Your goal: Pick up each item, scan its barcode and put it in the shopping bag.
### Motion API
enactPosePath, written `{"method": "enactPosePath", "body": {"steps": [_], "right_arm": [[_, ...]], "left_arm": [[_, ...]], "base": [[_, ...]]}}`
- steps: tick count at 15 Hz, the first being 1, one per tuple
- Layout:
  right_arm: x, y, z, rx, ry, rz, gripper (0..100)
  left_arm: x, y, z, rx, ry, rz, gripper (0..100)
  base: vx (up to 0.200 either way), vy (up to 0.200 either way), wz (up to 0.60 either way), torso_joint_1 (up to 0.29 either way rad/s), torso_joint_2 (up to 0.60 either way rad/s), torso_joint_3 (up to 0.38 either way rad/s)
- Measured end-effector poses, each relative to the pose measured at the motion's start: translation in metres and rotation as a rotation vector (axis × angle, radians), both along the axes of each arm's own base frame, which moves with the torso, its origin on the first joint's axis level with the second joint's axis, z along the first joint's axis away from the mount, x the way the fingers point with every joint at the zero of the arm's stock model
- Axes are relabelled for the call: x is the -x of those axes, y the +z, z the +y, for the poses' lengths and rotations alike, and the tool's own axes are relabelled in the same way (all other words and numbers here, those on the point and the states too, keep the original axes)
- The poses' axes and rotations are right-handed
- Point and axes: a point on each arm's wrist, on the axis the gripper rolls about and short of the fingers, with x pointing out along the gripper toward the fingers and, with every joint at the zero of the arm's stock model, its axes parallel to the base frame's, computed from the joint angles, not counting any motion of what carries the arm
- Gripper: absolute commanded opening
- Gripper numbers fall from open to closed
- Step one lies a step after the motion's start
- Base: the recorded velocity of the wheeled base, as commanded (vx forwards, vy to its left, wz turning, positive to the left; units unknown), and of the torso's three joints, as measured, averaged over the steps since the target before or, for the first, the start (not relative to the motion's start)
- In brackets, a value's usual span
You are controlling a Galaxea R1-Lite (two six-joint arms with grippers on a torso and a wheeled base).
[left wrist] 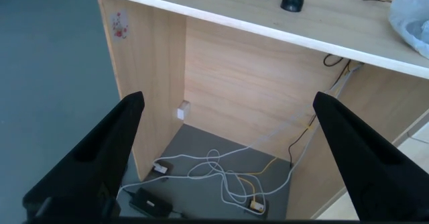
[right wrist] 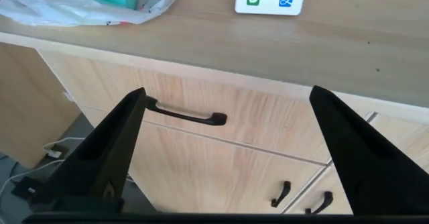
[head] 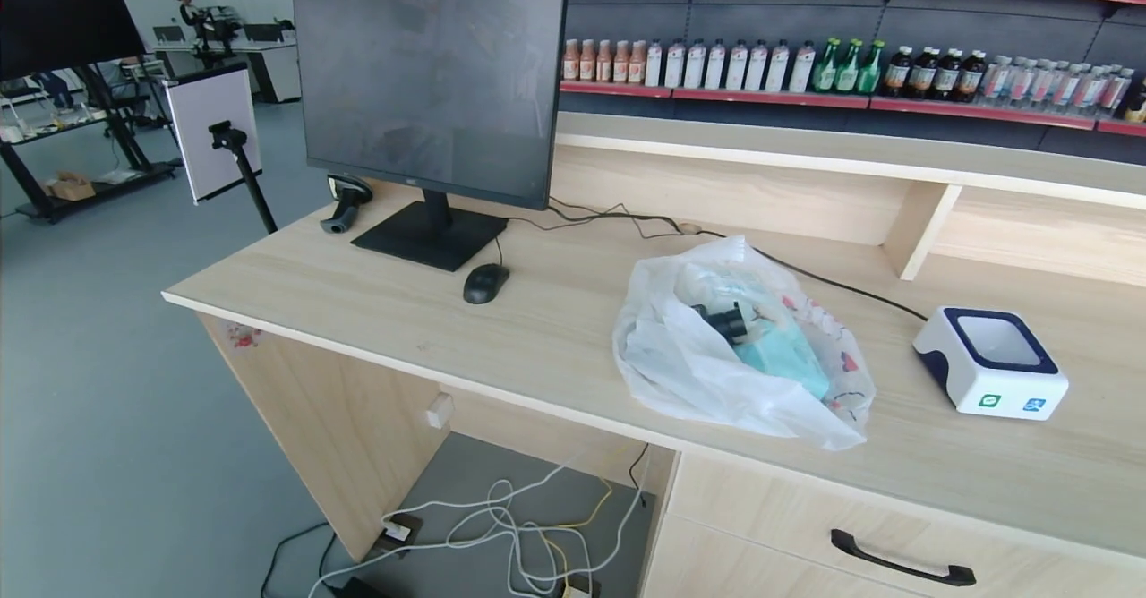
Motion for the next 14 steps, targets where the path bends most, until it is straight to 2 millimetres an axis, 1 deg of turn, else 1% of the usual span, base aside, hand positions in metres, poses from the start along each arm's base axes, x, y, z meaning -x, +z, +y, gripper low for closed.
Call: {"method": "enactPosePath", "body": {"steps": [2,4,7,8,14], "right_arm": [[0.0001,0.0,-0.0001,0.006,0.008,-0.001,100],[0.0016,-0.0003,-0.0009,0.003,0.061,-0.02,100],[0.0033,-0.0007,-0.0015,-0.001,0.091,-0.044,100],[0.0037,-0.0007,-0.0015,0.0,0.091,-0.049,100],[0.0062,-0.0016,-0.0013,0.006,0.082,-0.08,100]], "left_arm": [[0.0,0.0,0.0,-0.002,0.0,0.0,100],[0.0,0.0,0.0,-0.004,0.0,0.0,100],[0.0,0.0,0.0,-0.003,-0.002,0.0,100],[0.0,0.0,0.0,-0.001,-0.001,0.0,100],[0.0,0.0,0.0,-0.001,0.0,0.0,100]], "base": [[0.0,0.0,-0.6,-0.005,0.0,0.002],[0.0,0.0,-0.6,0.01,0.0,-0.005],[0.0,0.0,-0.6,0.002,0.0,-0.001],[0.0,0.0,0.0,0.0,0.0,0.0],[0.0,-0.2,0.0,0.001,0.0,-0.002]]}}
